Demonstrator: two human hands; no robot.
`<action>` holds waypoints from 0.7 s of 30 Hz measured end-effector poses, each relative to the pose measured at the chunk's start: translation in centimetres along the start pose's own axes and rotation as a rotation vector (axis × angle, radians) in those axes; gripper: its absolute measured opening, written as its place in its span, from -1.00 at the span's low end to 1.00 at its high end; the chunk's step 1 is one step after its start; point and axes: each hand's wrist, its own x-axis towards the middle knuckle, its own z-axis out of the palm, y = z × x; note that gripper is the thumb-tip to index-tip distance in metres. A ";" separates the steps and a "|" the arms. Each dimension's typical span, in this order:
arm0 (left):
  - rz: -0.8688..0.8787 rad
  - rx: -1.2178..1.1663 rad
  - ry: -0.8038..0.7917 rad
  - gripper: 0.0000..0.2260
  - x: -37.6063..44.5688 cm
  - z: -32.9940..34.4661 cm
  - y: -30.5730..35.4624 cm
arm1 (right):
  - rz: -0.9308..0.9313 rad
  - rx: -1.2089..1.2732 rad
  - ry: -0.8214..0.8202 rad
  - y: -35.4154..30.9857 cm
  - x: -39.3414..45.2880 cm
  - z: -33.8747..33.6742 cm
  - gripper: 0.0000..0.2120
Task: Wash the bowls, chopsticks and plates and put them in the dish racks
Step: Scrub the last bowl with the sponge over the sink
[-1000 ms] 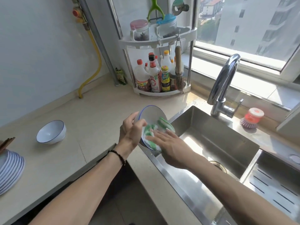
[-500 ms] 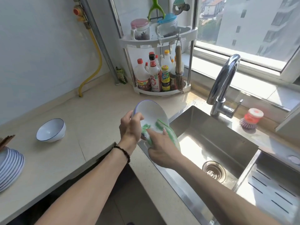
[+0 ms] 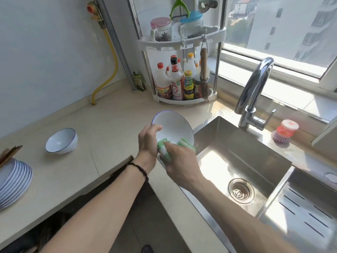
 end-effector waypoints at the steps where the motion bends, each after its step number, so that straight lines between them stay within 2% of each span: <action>1: 0.016 0.052 -0.022 -0.68 0.2 -0.4 0.3 | -0.076 -0.012 -0.079 0.9 -0.6 -0.1 -0.67; 3: 0.061 0.157 -0.088 -0.71 0.3 -1.2 1.0 | -0.244 -0.217 -0.287 4.0 -0.8 -1.1 -0.40; 4: 0.094 0.199 -0.098 -0.69 0.2 -1.4 1.1 | -0.262 -0.297 -0.368 5.1 -0.4 -1.6 -0.36; 6: 0.167 0.227 -0.040 -0.60 -0.2 -0.9 1.1 | -0.124 -0.246 -0.480 4.2 0.4 -2.2 -0.39; 8: 0.212 0.234 0.059 -0.63 -0.7 0.1 1.5 | 0.055 0.074 -0.488 1.5 0.7 -2.2 -0.45; 10: 0.263 0.326 0.062 -0.70 -1.0 0.2 1.8 | 0.082 0.229 -0.511 0.5 0.1 -2.3 -0.35; 11: 0.289 0.379 0.022 -0.72 -1.0 0.0 1.9 | 0.033 0.178 -0.494 1.3 -0.4 -2.2 -0.28; 13: 0.292 0.424 -0.049 -0.65 -0.9 -0.3 2.2 | -0.089 -0.083 -0.470 3.2 -0.2 -2.7 -0.21; 14: 0.283 0.418 -0.046 -0.64 -0.8 -0.2 2.1 | -0.080 -0.184 -0.472 3.7 0.1 -2.8 -0.20; 15: 0.273 0.394 -0.017 -0.68 -0.8 0.0 2.0 | -0.036 -0.194 -0.469 3.4 0.3 -2.8 -0.23; 17: 0.239 0.321 0.049 -0.70 -1.0 0.6 2.1 | 0.041 -0.003 -0.455 1.9 0.8 -2.7 -0.37; 19: 0.253 0.340 0.033 -0.71 -1.0 0.7 2.1 | 0.029 0.134 -0.462 1.8 0.7 -3.1 -0.35; 21: 0.277 0.451 -0.054 -0.76 -1.0 0.3 2.6 | -0.073 0.005 -0.478 3.2 0.3 -3.8 -0.31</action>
